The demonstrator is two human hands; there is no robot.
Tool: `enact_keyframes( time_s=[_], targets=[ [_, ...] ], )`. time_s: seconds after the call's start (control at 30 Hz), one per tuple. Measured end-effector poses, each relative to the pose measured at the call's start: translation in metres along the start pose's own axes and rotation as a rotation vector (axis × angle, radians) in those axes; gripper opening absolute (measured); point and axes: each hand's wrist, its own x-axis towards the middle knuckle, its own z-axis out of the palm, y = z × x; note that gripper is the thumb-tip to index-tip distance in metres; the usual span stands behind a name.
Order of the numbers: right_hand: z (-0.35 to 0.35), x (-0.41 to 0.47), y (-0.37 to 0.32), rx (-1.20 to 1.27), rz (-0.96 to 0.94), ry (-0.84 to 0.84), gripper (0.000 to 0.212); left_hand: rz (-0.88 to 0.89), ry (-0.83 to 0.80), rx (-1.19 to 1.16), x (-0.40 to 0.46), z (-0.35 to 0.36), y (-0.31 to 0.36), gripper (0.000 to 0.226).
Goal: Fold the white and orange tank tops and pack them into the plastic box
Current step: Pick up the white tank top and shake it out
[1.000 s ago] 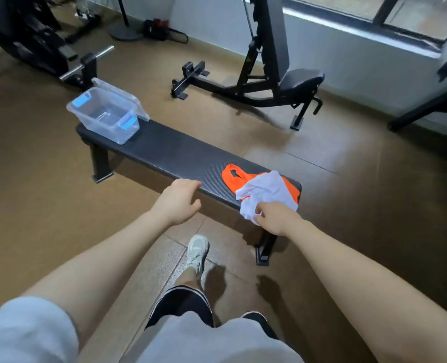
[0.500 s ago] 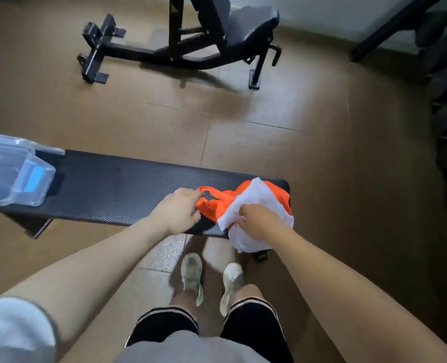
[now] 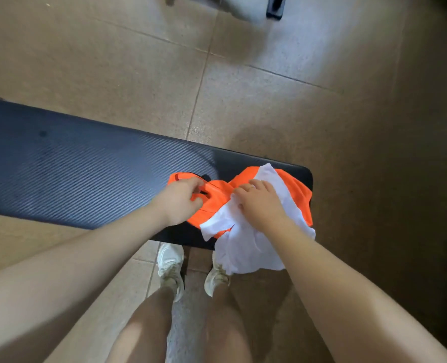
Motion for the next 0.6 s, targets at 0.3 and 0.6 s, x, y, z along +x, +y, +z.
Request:
enact_keyframes(
  time_s=[0.3,0.6],
  targets=[
    [0.020,-0.007,0.027,-0.175,-0.126,0.218,0.011,-0.025,0.041,-0.146,0.038,0.032,-0.001,0.038],
    [-0.073,-0.090,0.038,0.187,-0.232,0.531,0.015,0.291,-0.073,-0.151,-0.030,0.012,0.082,0.061]
  ],
)
